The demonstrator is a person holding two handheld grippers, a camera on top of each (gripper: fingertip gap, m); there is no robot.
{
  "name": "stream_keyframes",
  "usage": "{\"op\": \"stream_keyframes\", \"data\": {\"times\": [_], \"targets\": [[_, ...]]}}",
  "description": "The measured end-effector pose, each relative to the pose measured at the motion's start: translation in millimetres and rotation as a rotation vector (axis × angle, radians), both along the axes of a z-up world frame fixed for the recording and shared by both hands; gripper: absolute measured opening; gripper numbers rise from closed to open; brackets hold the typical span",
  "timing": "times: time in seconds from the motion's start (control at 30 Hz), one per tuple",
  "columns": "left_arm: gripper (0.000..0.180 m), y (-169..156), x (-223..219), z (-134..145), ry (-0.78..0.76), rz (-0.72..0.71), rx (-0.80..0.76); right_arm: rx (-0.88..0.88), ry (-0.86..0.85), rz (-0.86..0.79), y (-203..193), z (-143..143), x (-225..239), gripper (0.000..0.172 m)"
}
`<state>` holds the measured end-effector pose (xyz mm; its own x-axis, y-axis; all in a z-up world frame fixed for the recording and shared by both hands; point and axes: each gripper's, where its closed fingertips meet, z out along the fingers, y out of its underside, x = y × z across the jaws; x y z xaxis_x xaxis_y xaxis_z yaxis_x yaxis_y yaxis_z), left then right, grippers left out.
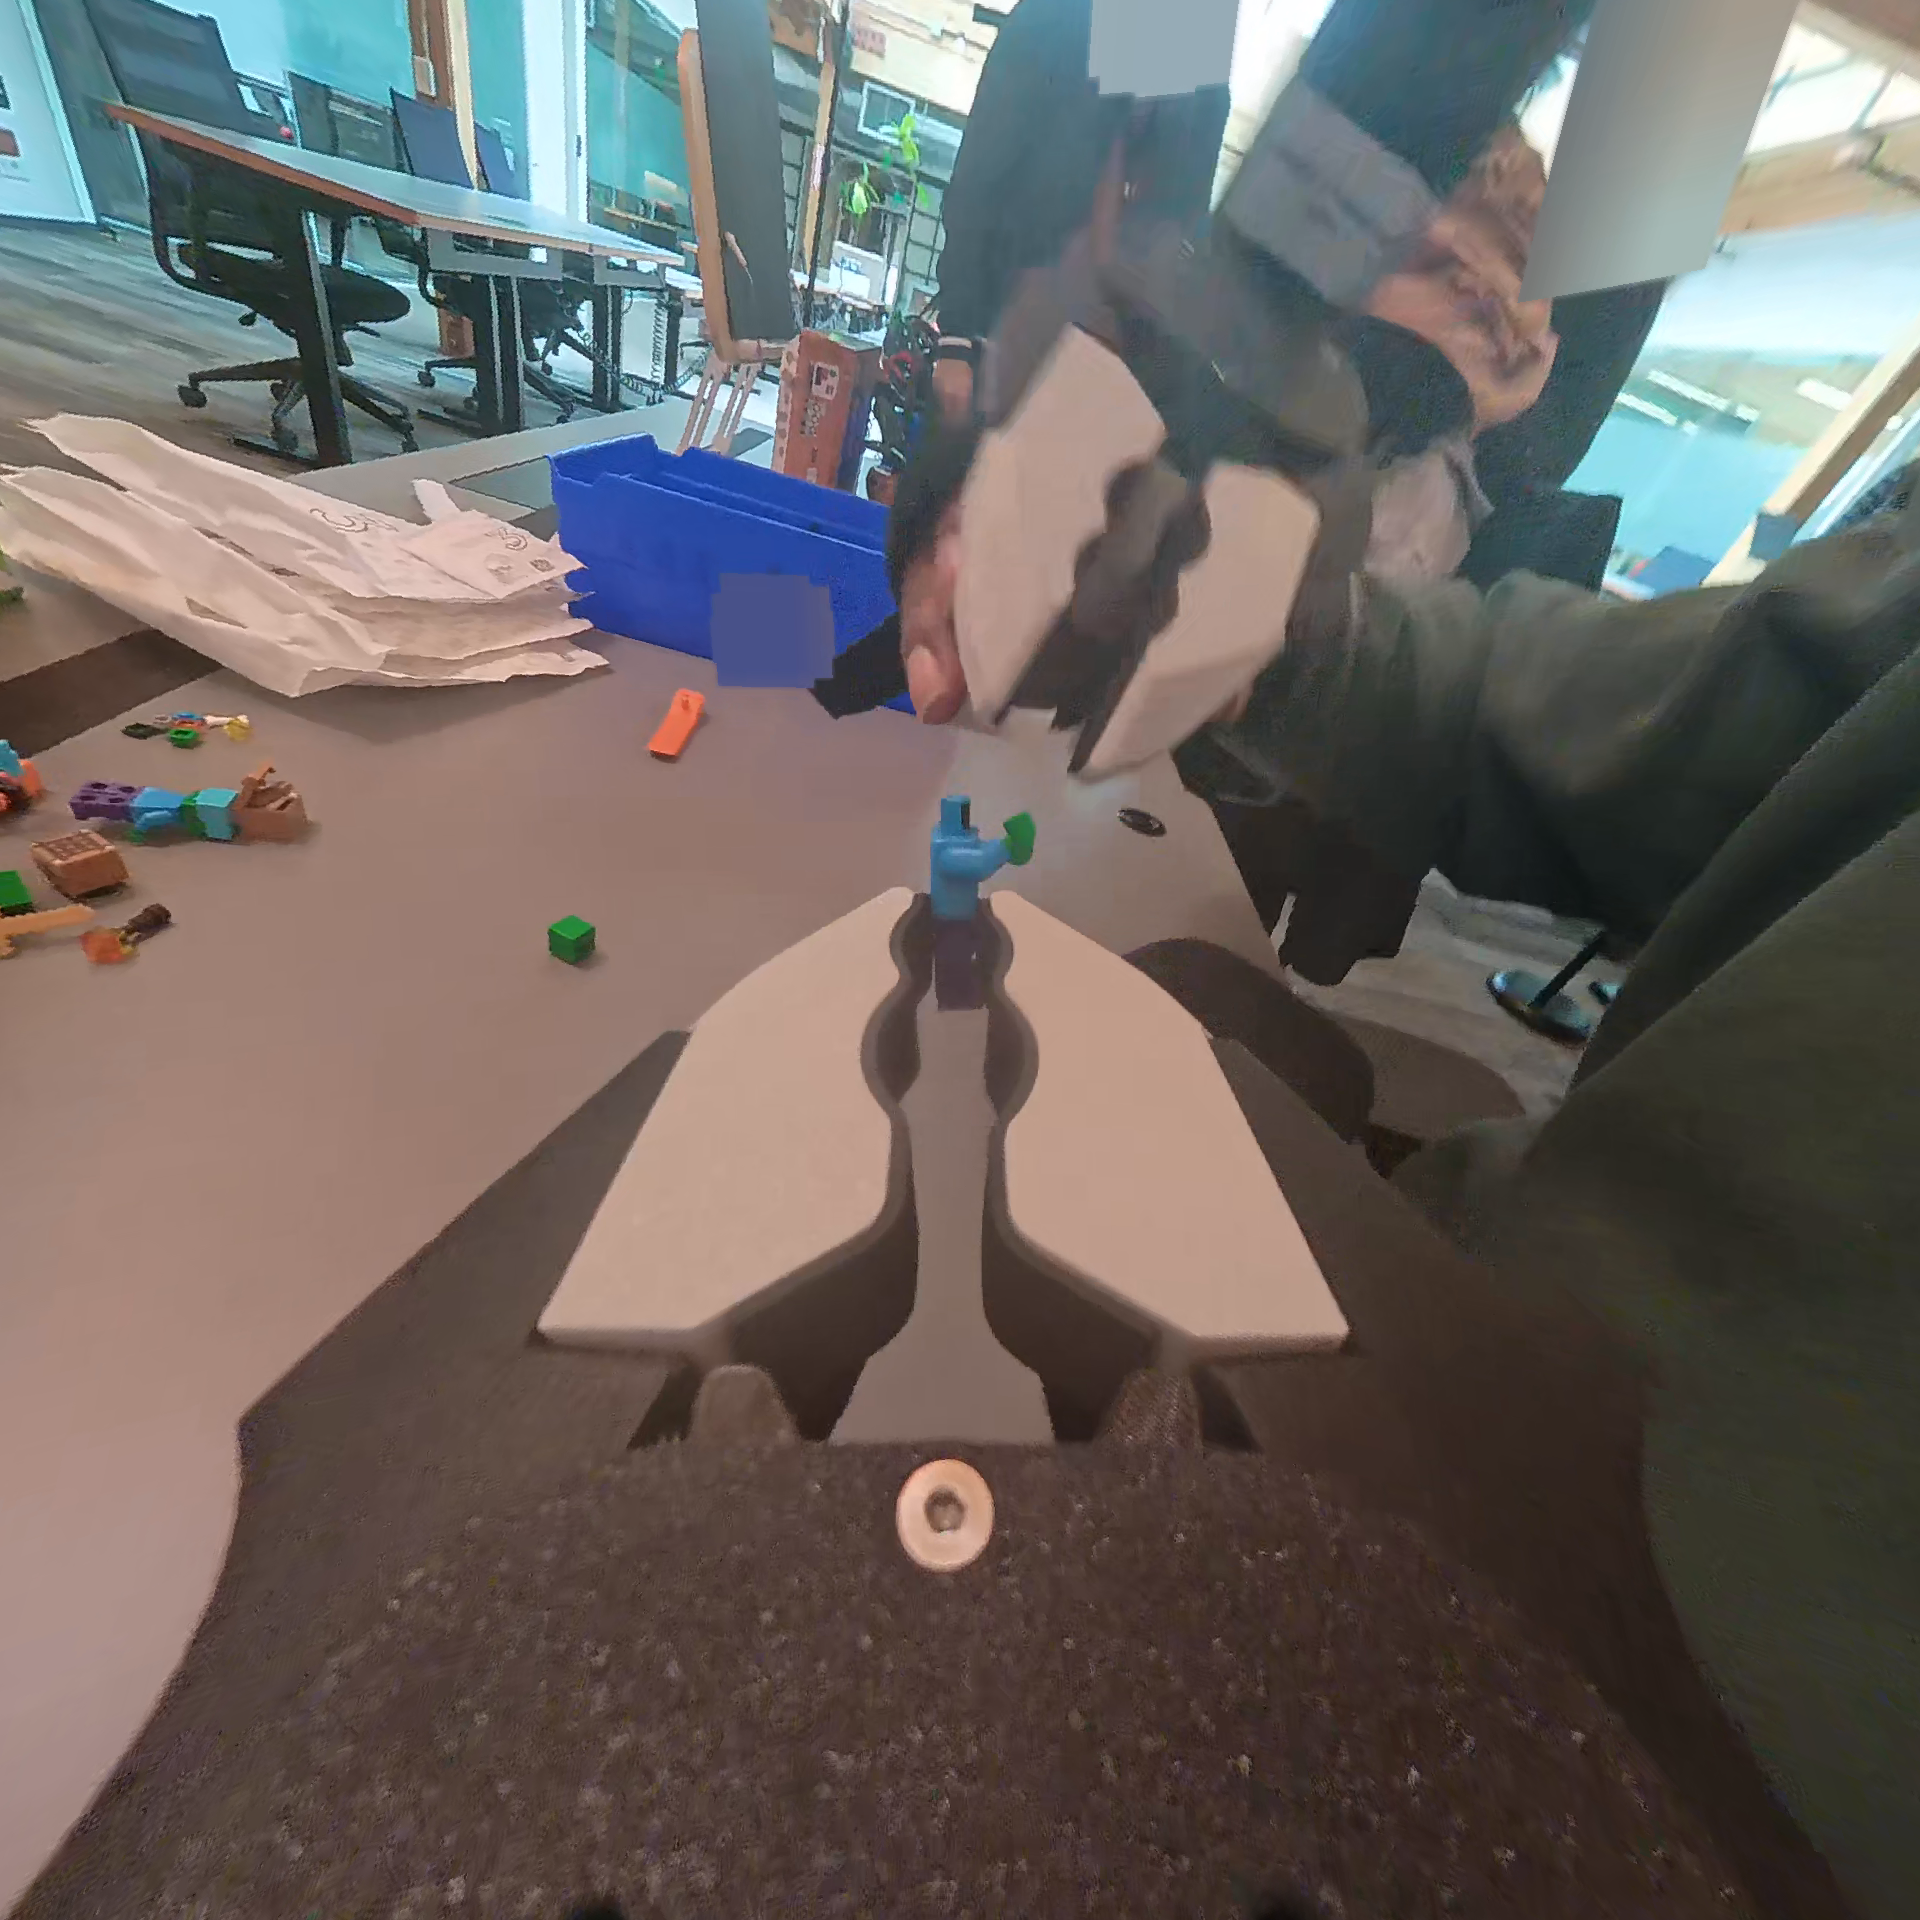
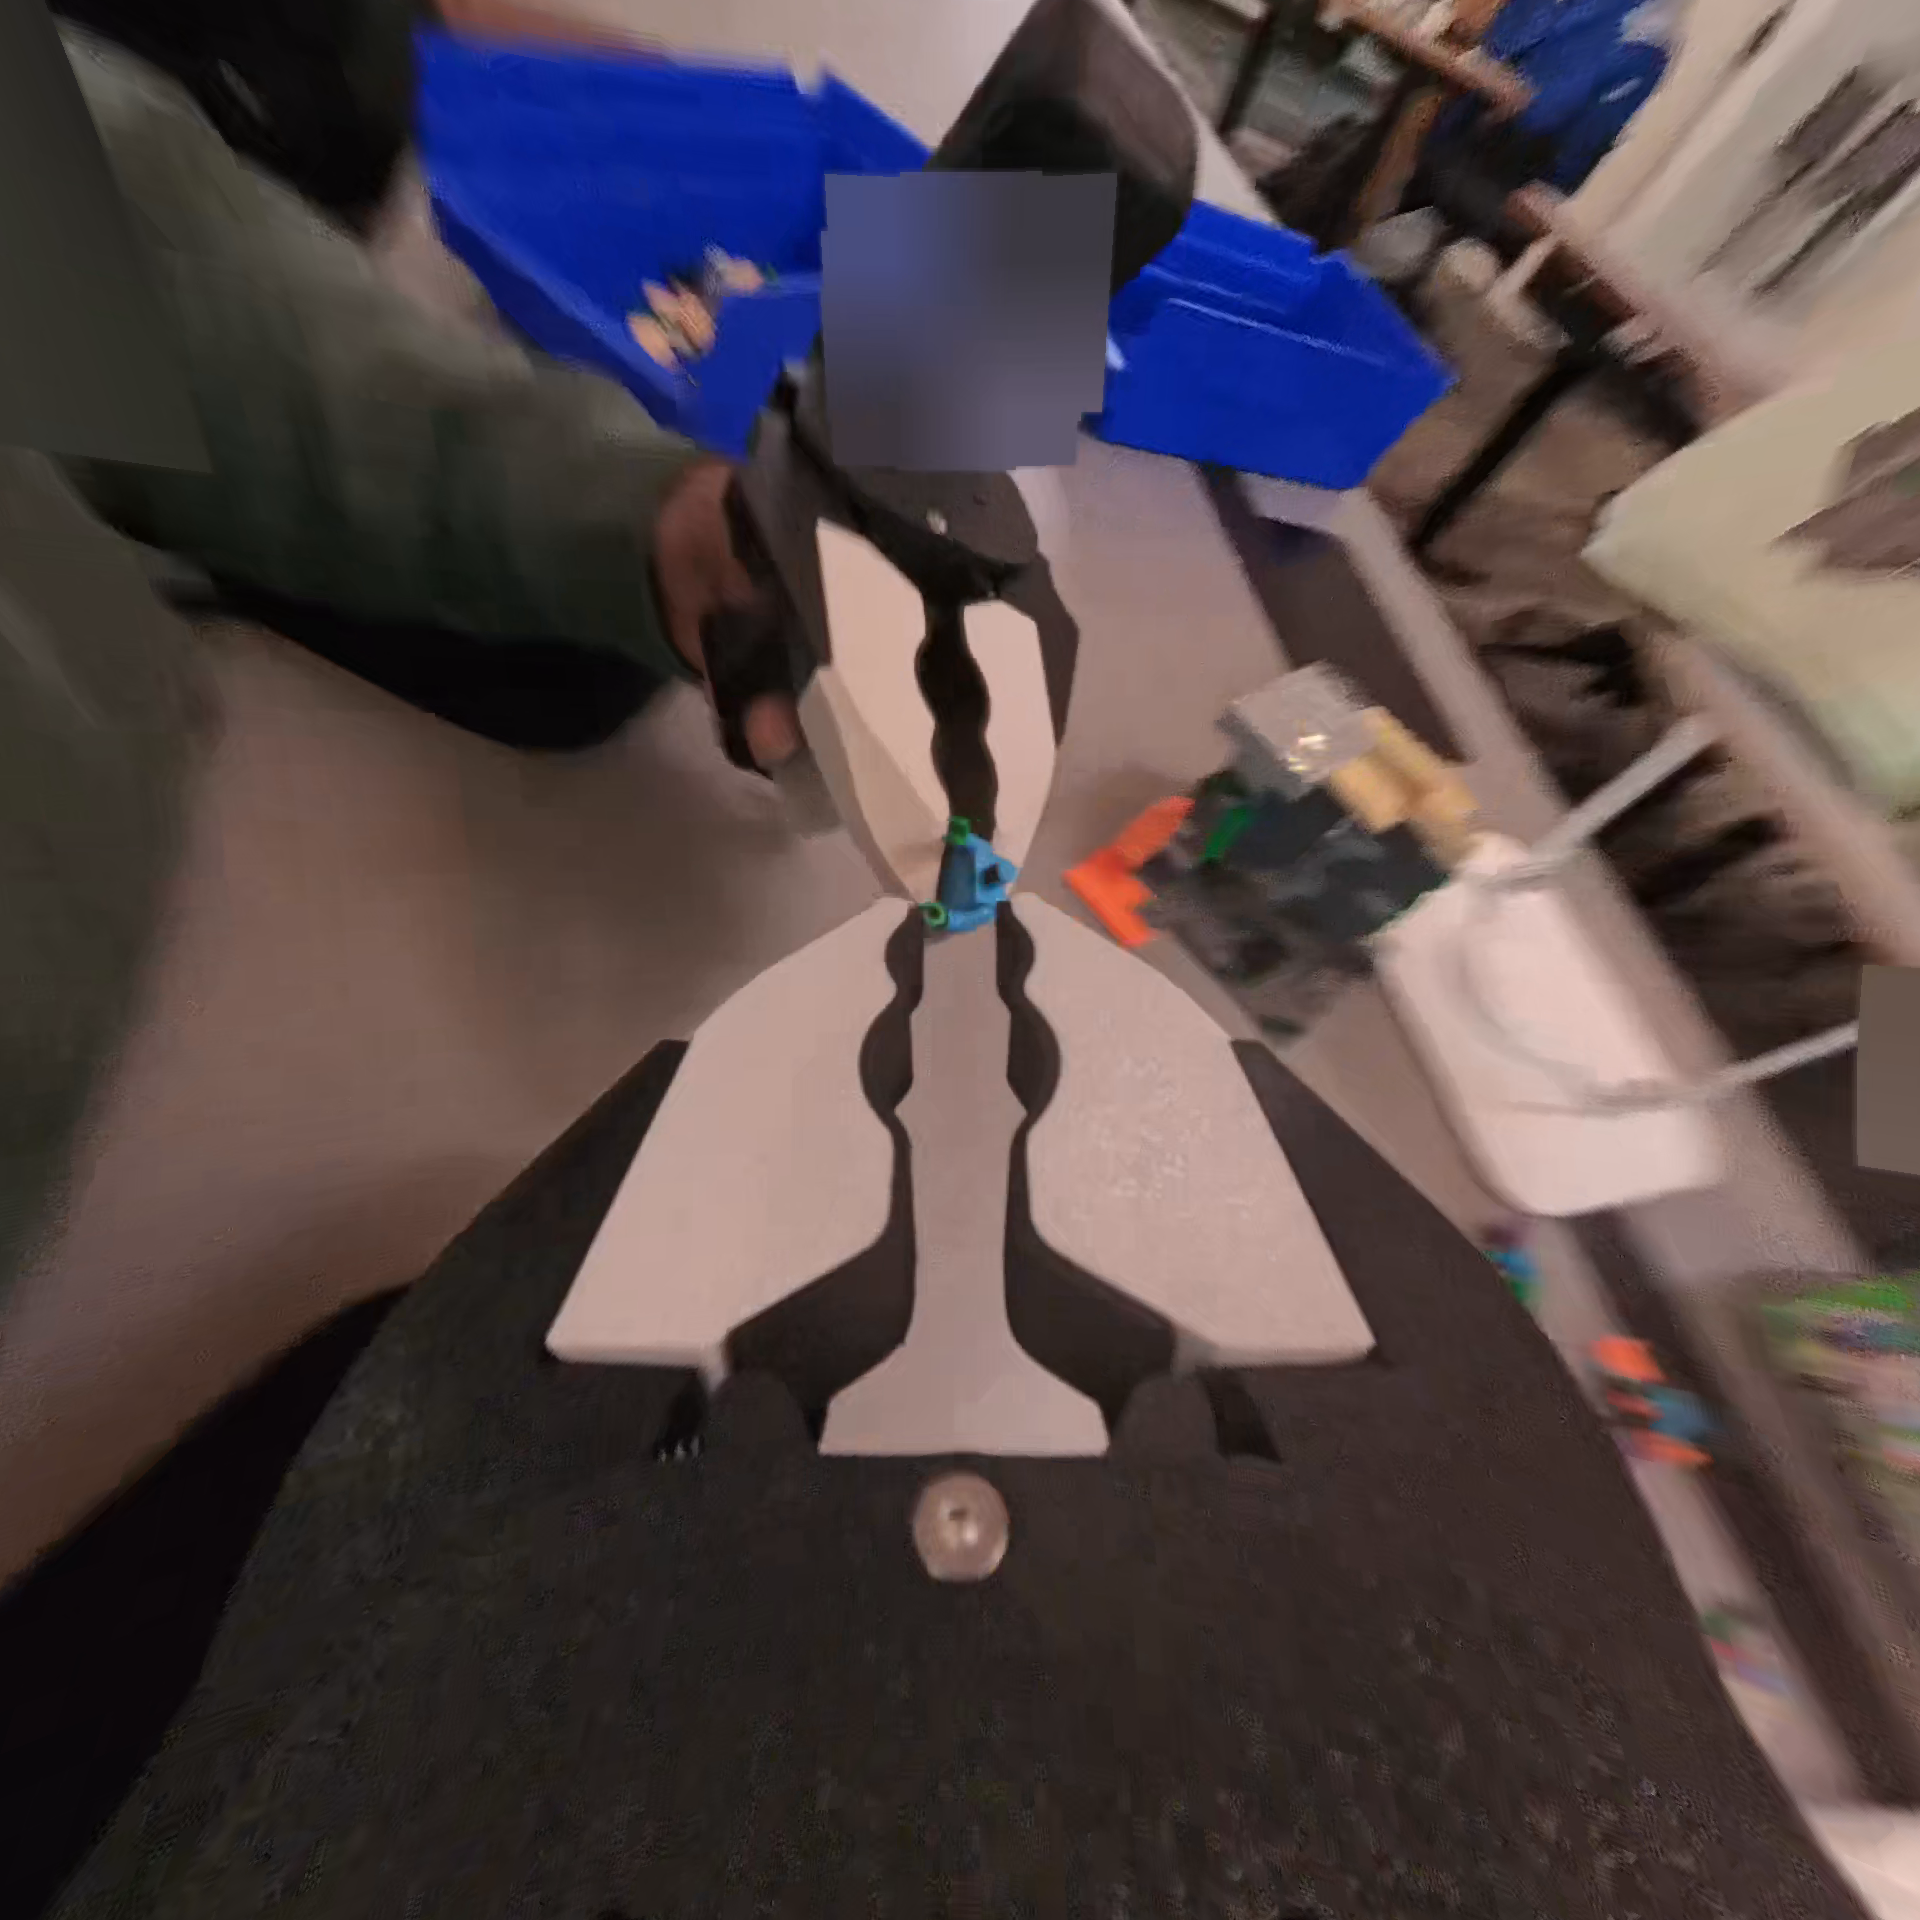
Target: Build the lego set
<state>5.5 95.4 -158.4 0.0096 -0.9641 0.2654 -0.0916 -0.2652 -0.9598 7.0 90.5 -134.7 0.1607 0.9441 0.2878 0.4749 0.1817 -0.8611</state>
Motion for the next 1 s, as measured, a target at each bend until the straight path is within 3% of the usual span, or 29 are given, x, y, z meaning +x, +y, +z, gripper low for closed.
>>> {"op": "stream_keyframes", "data": {"times": [0.07, 0.23, 0.3, 0.5, 0.53, 0.73, 0.93, 1.0], "targets": [[0.008, -2.2, 3.0, -4.0, 0.018, -0.006, 0.027, -0.203, 0.022, 0.050, 1.3, 4.2, 4.1, 0.019], [0.007, -8.6, 8.9, -11.0, 0.057, -0.017, 0.091, -0.377, -0.106, 0.156, -3.9, -16.1, -4.8, 0.025], [0.008, -9.3, 9.6, -14.1, 0.073, -0.016, 0.110, -0.387, -0.139, 0.179, -6.1, -23.3, -10.6, 0.016], [0.014, -4.0, 8.0, -26.0, 0.128, 0.001, 0.143, -0.377, -0.165, 0.149, 0.2, -34.5, -12.6, 0.013], [0.014, -1.9, 8.4, -29.6, 0.145, 0.015, 0.157, -0.359, -0.173, 0.134, 3.2, -37.9, -11.7, 0.004], [0.012, 1.9, 8.7, -49.5, 0.230, 0.020, 0.189, -0.339, -0.234, 0.132, 4.6, -59.6, -11.0, 0.005], [0.008, 6.7, 6.5, -45.7, 0.207, 0.040, 0.177, -0.349, -0.139, 0.144, 5.1, -53.3, -11.4, 0.005], [0.008, 7.1, 5.6, -45.4, 0.209, 0.043, 0.189, -0.365, -0.099, 0.138, 8.2, -45.6, -6.9, 0.013]]}}
